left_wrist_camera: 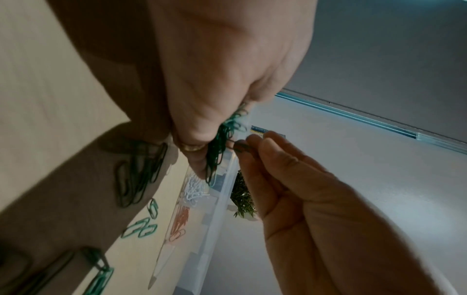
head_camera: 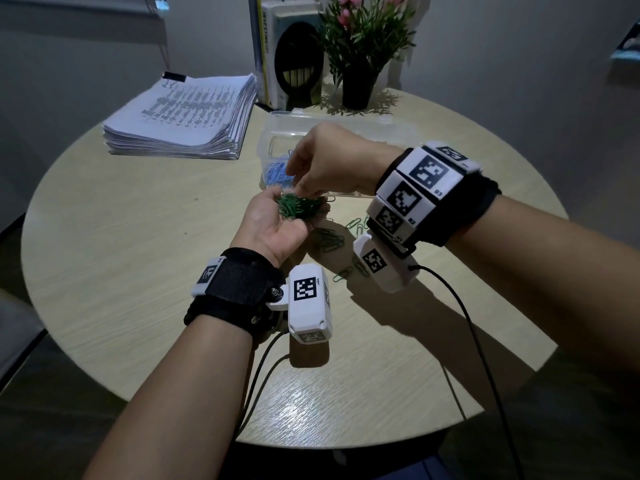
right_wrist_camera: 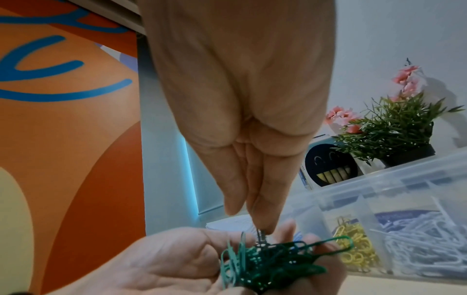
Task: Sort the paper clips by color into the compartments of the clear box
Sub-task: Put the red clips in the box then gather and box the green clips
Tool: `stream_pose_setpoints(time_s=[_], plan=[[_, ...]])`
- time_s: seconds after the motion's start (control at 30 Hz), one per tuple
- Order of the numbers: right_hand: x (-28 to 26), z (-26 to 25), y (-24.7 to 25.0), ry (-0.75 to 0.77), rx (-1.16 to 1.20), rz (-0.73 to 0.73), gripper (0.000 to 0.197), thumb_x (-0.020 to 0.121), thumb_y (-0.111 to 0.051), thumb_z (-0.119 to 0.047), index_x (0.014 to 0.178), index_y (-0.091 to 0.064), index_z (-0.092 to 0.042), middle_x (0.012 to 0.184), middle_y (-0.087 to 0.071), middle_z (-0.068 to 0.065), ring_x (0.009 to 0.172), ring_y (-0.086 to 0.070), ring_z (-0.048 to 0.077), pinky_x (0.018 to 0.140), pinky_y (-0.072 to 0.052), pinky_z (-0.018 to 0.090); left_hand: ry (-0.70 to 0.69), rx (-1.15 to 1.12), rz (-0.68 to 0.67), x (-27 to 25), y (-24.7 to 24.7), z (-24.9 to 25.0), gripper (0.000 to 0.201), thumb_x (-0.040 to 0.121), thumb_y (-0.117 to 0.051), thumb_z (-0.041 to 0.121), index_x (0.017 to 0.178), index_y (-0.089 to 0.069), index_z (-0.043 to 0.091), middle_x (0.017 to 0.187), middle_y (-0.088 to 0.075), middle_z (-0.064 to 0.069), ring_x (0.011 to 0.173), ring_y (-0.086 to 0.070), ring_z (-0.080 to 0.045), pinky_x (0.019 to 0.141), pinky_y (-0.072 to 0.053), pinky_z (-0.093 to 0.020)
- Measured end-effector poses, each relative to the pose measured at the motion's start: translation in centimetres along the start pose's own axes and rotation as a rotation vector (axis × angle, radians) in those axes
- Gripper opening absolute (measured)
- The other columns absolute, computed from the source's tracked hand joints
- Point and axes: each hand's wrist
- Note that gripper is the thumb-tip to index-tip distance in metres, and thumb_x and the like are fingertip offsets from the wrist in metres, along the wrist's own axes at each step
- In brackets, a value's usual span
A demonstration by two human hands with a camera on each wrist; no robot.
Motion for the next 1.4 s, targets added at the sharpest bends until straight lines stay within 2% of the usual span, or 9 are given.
stream_pose_setpoints(time_s=[0.23,0.4,0.5,0.67,0.83,0.93,1.03,1.17,1.4], plan=[[-1.6,2.5,1.9,-0.058,-0.016,0.119,0.016,0.083,-0.063,0.007,0.096,-0.07,0.0,0.09,-0.072,0.018,0.079,-0.071,0.027,0.078,-0.059,0.042,0.042,-0.116,-0.003,0.1,0.3,0.2,0.042,0.103,-0.029,0.023,0.087,-0.058,-0.003,0.107,-0.055,-0.025,0.112,-0.053,-0.032,0.082,-0.048,-0.045],[-2.3,5.9,1.5,-0.154,-0.39,-0.061,0.033,0.086,-0.05,0.006,0.107,-0.072,-0.008,0.104,-0.071,0.01,0.085,-0.065,0.022,0.076,-0.057,0.03,0.036,-0.083,0.013,0.0,0.3,0.6,0.039,0.101,-0.031,0.021,0.084,-0.059,0.0,0.106,-0.053,-0.022,0.09,-0.054,-0.033,0.087,-0.045,-0.038],[-3.0,6.8,0.5,-0.106,-0.554,-0.197,0.038,0.081,-0.044,0.005,0.106,-0.069,-0.011,0.104,-0.068,0.008,0.098,-0.06,0.028,0.084,-0.053,0.034,0.04,-0.111,0.006,0.0,0.6,0.7,0.039,0.1,-0.032,0.02,0.082,-0.06,0.0,0.109,-0.053,-0.02,0.099,-0.053,-0.031,0.086,-0.046,-0.039],[-5.3,6.2,-0.7,0.009,-0.661,-0.418,0.031,0.088,-0.044,-0.001,0.107,-0.063,-0.016,0.094,-0.061,0.003,0.085,-0.055,0.024,0.082,-0.051,0.04,0.018,-0.145,0.011,-0.1,0.5,1.0,0.038,0.1,-0.032,0.019,0.083,-0.059,0.0,0.102,-0.054,-0.021,0.098,-0.053,-0.029,0.081,-0.047,-0.041],[-5.8,6.3,1.1,0.009,-0.558,-0.259,0.039,0.088,-0.059,-0.012,0.127,-0.059,-0.015,0.121,-0.065,0.002,0.105,-0.06,0.02,0.087,-0.049,0.025,0.021,-0.171,0.019,-0.1,0.5,1.0,0.04,0.101,-0.031,0.022,0.084,-0.059,0.0,0.1,-0.054,-0.021,0.105,-0.05,-0.029,0.079,-0.047,-0.042],[-5.6,7.3,1.8,-0.181,-0.598,-0.3,0.06,0.075,-0.077,-0.025,0.128,-0.051,-0.016,0.115,-0.063,0.002,0.094,-0.061,0.019,0.07,-0.052,0.028,0.021,-0.179,0.027,-0.1,0.6,1.1,0.039,0.1,-0.032,0.021,0.084,-0.06,-0.001,0.099,-0.054,-0.02,0.105,-0.051,-0.028,0.08,-0.048,-0.042],[-5.6,7.7,1.7,-0.326,-0.556,-0.419,0.069,0.059,-0.088,-0.037,0.116,-0.055,-0.016,0.106,-0.064,0.001,0.09,-0.064,0.019,0.06,-0.05,0.025,0.009,-0.156,0.043,-0.2,0.5,1.1,0.038,0.1,-0.032,0.02,0.084,-0.059,-0.001,0.096,-0.055,-0.02,0.092,-0.055,-0.03,0.086,-0.046,-0.041],[-5.2,7.0,0.4,-0.275,-0.494,-0.379,0.073,0.055,-0.088,-0.043,0.113,-0.054,-0.016,0.106,-0.066,0.0,0.094,-0.061,0.02,0.074,-0.05,0.031,-0.009,-0.149,0.065,-0.5,0.2,1.1,0.039,0.101,-0.032,0.021,0.082,-0.059,0.0,0.092,-0.057,-0.019,0.082,-0.056,-0.03,0.094,-0.044,-0.041],[-3.2,5.5,-1.4,-0.151,-0.367,-0.299,0.056,0.067,-0.084,-0.033,0.112,-0.058,-0.015,0.101,-0.059,-0.002,0.093,-0.055,0.018,0.066,-0.043,0.026,-0.02,-0.121,0.063,-0.7,0.2,1.1,0.039,0.101,-0.031,0.021,0.082,-0.059,0.001,0.092,-0.057,-0.02,0.084,-0.056,-0.031,0.095,-0.043,-0.04]])
Point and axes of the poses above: each hand's wrist, its own x-axis towards the middle knuckle, its own y-axis out of the back of the hand, z = x × y
